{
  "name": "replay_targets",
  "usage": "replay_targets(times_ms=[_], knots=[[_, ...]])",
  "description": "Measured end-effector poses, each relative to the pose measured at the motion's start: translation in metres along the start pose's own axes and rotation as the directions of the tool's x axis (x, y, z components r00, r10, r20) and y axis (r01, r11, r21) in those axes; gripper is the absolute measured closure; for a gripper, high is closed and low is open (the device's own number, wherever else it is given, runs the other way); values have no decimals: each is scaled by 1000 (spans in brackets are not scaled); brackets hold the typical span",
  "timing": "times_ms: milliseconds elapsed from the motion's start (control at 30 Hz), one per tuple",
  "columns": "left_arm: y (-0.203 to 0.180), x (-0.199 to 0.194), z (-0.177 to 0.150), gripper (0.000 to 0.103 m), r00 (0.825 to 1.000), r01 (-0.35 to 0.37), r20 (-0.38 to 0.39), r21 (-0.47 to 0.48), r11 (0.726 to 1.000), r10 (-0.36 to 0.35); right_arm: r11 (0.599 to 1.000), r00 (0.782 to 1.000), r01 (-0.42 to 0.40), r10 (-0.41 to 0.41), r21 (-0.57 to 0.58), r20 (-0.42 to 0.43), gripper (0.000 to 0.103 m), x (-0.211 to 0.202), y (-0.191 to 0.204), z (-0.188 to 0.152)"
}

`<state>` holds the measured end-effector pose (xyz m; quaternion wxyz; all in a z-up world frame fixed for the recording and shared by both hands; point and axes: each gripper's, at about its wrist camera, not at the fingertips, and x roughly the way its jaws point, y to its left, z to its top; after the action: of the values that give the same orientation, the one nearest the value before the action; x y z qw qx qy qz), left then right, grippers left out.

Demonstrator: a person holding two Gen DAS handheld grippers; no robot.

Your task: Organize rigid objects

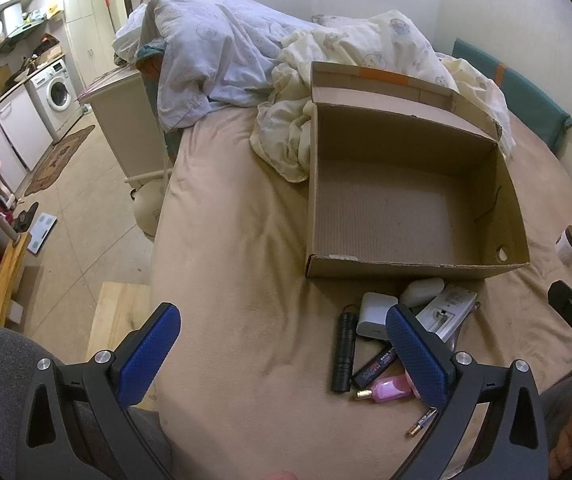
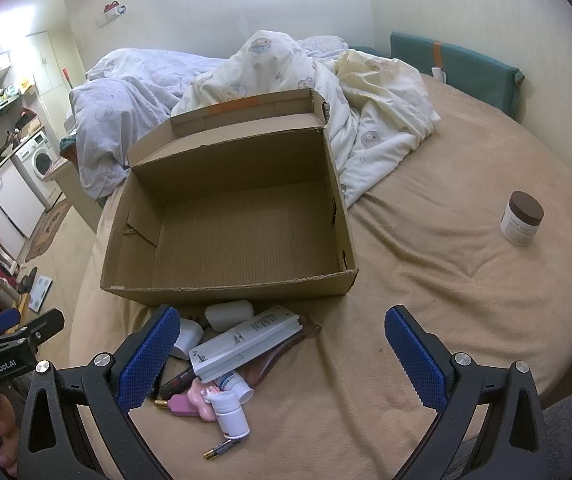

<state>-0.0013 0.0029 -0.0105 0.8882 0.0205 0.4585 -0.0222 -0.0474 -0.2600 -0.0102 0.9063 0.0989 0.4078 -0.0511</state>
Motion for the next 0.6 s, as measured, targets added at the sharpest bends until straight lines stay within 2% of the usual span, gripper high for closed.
replay_targets(times_ms=[600], knots=[[0, 0, 1, 0, 1000, -3, 1, 2, 1000, 3, 1000, 1000, -1, 1, 2, 4, 0, -1, -2, 0]])
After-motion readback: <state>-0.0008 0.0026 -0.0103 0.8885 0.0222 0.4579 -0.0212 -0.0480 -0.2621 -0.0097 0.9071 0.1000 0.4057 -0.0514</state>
